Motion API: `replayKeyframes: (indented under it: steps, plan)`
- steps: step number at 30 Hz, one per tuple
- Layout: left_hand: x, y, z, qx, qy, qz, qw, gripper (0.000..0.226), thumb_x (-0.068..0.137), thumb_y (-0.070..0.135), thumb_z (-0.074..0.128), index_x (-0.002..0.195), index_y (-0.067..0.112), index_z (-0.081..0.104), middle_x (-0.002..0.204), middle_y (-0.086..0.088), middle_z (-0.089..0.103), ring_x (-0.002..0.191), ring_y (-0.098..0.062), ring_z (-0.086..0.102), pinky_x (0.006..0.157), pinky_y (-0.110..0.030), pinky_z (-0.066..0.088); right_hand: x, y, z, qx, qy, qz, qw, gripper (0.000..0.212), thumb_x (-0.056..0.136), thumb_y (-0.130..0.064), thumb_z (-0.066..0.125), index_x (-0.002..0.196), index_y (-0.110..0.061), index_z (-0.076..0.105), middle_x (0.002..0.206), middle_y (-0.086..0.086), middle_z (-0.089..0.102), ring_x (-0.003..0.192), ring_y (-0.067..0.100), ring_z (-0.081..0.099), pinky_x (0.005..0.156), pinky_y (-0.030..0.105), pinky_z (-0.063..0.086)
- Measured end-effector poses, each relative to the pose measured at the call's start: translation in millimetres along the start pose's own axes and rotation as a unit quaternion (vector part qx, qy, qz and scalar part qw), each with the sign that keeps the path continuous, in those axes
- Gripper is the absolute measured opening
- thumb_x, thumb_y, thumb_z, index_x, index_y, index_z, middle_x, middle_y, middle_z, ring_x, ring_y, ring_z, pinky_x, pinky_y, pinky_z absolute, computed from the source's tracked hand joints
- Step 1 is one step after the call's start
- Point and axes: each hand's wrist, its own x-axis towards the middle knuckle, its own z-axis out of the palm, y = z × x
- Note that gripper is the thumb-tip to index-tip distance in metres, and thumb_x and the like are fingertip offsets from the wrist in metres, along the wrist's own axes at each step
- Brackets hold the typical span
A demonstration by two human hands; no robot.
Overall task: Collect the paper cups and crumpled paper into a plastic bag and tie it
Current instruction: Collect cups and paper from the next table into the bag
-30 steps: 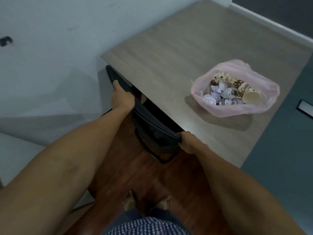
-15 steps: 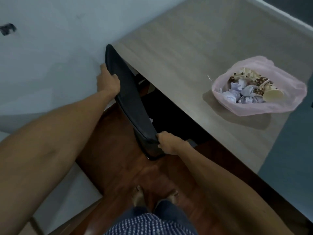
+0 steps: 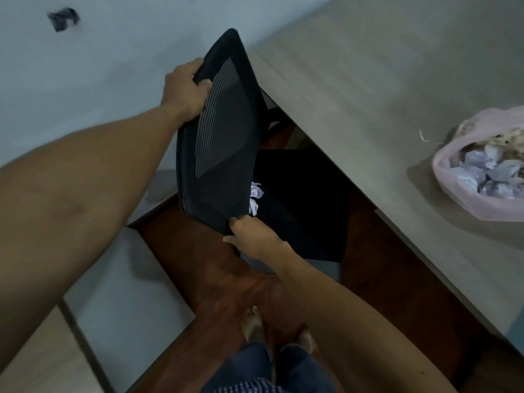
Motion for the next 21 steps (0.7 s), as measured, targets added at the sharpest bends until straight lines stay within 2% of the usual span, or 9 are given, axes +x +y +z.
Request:
replayKeyframes:
  steps: [2,3,5,7,10,13,16,18,21]
  plan:
    - [8.7,-5.0,-6.3,-0.003,0.002,-0.003,1.000,0.040,0.099,0.019,0.054,0.137,0.027,0.061,0.122,0.015,0.059,0.106,-0.005,0.058,0.087,0.001,0.042,11.7,-10.5,1.1,0.012,0.007,-0.003,1.000,0.037,0.100,-0.035,0.059,0.111,0.000,0.056,0.111,0.022,0.063,0.097,0.041,0.064,0.080,0.048,0.055]
    - [12.5,-8.1,-8.9,-0.003,0.003,-0.008,1.000,0.044,0.099,0.020,0.055,0.143,0.026,0.058,0.123,0.017,0.055,0.110,-0.004,0.056,0.087,0.005,0.036,17.7,-15.3,1.5,0.020,0.007,-0.005,1.000,0.037,0.100,-0.035,0.059,0.111,0.000,0.056,0.111,0.021,0.063,0.097,0.041,0.064,0.081,0.049,0.055]
    - [19.6,-13.8,-13.5,0.001,-0.002,-0.004,1.000,0.046,0.098,0.024,0.057,0.143,0.028,0.057,0.124,0.018,0.057,0.113,-0.004,0.059,0.094,-0.002,0.038,28.8,-24.0,2.3,0.034,0.005,-0.010,0.999,0.038,0.100,-0.036,0.058,0.112,0.000,0.056,0.111,0.021,0.063,0.098,0.041,0.064,0.082,0.050,0.055]
    - [25.9,-21.4,-18.2,0.009,-0.009,0.012,1.000,0.044,0.095,0.028,0.058,0.139,0.033,0.061,0.124,0.015,0.066,0.108,-0.008,0.066,0.100,-0.015,0.047,37.2,-32.9,4.1,0.042,0.010,-0.014,0.999,0.038,0.100,-0.036,0.058,0.111,0.001,0.056,0.111,0.022,0.063,0.098,0.041,0.064,0.082,0.049,0.055]
    - [31.4,-29.8,-24.6,0.043,-0.016,0.028,0.999,0.039,0.093,0.037,0.057,0.131,0.041,0.063,0.116,0.011,0.071,0.101,-0.014,0.069,0.098,-0.032,0.055,44.8,-45.4,7.0,0.062,0.020,-0.018,0.998,0.038,0.100,-0.035,0.059,0.110,0.002,0.056,0.110,0.022,0.063,0.097,0.040,0.064,0.079,0.047,0.054]
    - [28.2,-29.3,-24.2,0.162,0.004,0.064,0.985,0.041,0.095,0.046,0.052,0.134,0.036,0.060,0.122,-0.001,0.070,0.109,-0.026,0.064,0.094,-0.043,0.054,43.3,-47.9,9.8,0.084,0.035,-0.016,0.996,0.036,0.099,-0.033,0.062,0.106,0.002,0.057,0.107,0.022,0.064,0.094,0.040,0.064,0.077,0.046,0.053]
    - [10.7,-22.2,-17.1,0.266,0.034,0.116,0.956,0.042,0.099,0.026,0.053,0.139,0.015,0.056,0.126,-0.019,0.061,0.114,-0.038,0.055,0.091,-0.047,0.047,29.0,-33.0,9.2,0.091,0.024,-0.010,0.995,0.027,0.099,-0.027,0.061,0.102,-0.001,0.057,0.106,0.018,0.064,0.093,0.038,0.064,0.076,0.042,0.051]
    - [-10.9,-16.4,-11.3,0.296,0.055,0.158,0.940,0.041,0.094,0.014,0.054,0.134,0.009,0.059,0.131,-0.019,0.057,0.115,-0.039,0.053,0.092,-0.046,0.043,12.1,-12.7,4.1,0.053,0.013,0.010,0.998,0.024,0.100,-0.029,0.058,0.103,-0.005,0.058,0.108,0.015,0.064,0.095,0.037,0.064,0.077,0.042,0.051]
    - [-48.9,-6.0,-0.9,0.290,0.054,0.158,0.942,0.043,0.091,0.013,0.059,0.134,0.009,0.060,0.134,-0.013,0.056,0.119,-0.036,0.052,0.097,-0.047,0.043,-15.4,25.1,-8.2,0.004,0.007,0.060,0.998,0.025,0.099,-0.035,0.056,0.105,-0.011,0.058,0.112,0.012,0.064,0.099,0.036,0.064,0.081,0.043,0.051]
